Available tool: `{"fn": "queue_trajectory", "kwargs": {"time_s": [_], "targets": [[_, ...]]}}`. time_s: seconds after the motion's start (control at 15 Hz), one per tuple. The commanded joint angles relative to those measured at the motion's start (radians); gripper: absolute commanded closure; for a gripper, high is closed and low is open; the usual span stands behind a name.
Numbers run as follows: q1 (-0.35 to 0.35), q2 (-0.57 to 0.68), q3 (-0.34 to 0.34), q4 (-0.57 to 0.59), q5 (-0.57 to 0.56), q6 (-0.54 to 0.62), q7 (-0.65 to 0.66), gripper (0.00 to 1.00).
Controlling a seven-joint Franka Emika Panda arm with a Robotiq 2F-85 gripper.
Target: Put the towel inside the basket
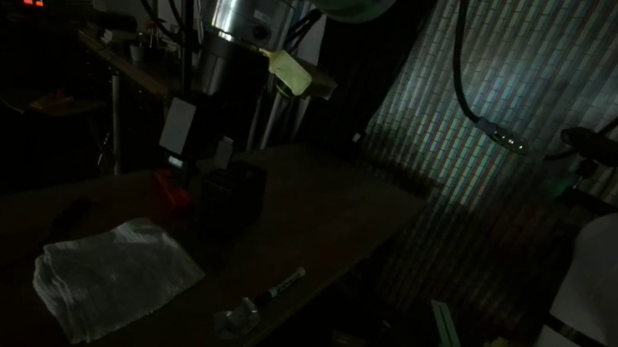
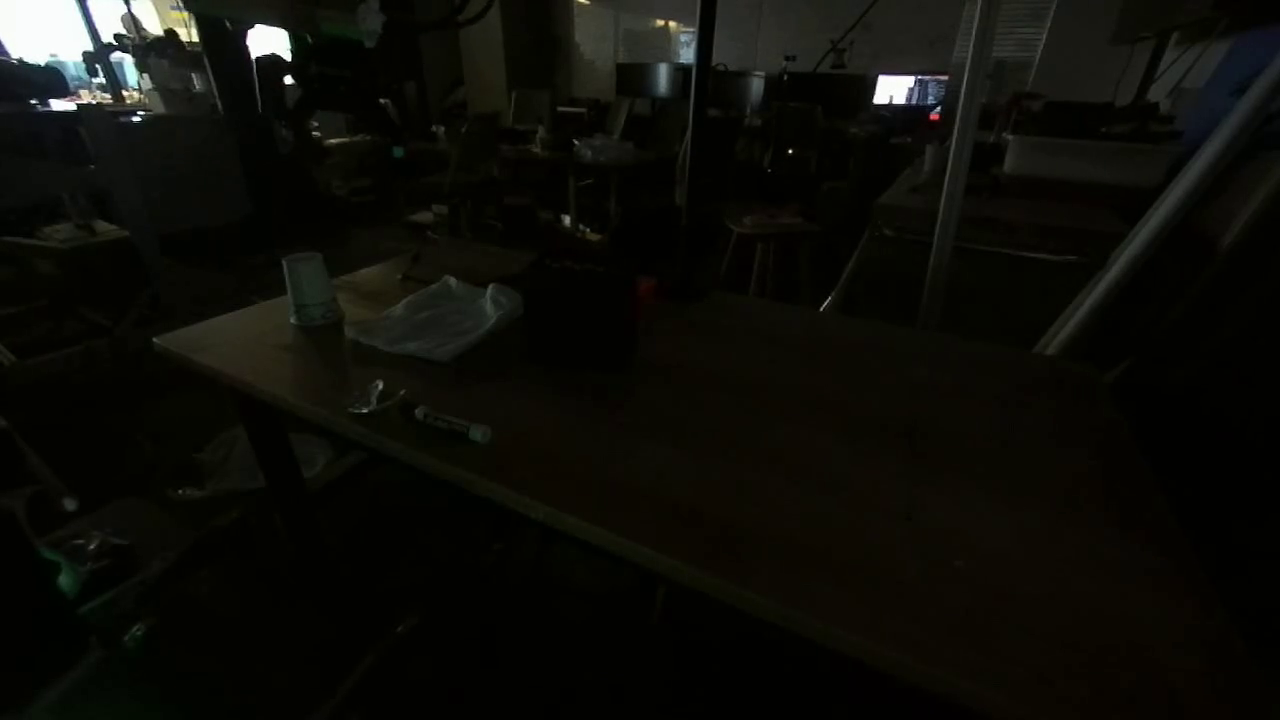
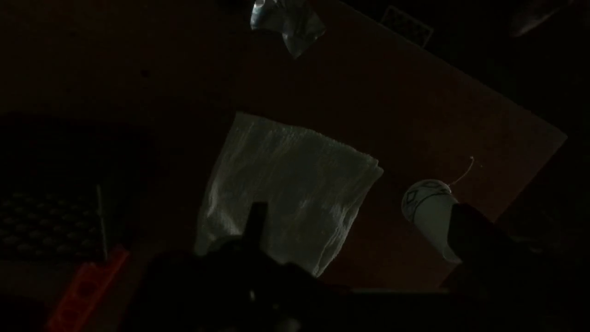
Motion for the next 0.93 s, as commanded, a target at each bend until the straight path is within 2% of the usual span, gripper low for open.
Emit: {"fn": "queue_trajectory", "kwargs": {"time_s": [0.0,0.27,0.47,0.87], "targets": [[0.009,0.099,0.03,0.094,-0.073,0.058,-0.085,0.0],[-0.001,0.231,0.043,0.189,-0.145,0.147,-0.161,0.0],[-0.007,0.358,0.049,0.255,-0.154,0.213,-0.213,0.0],[-0.023,0.613,0.082,0.369,-0.219,0.329,-0.227,0.0]]}}
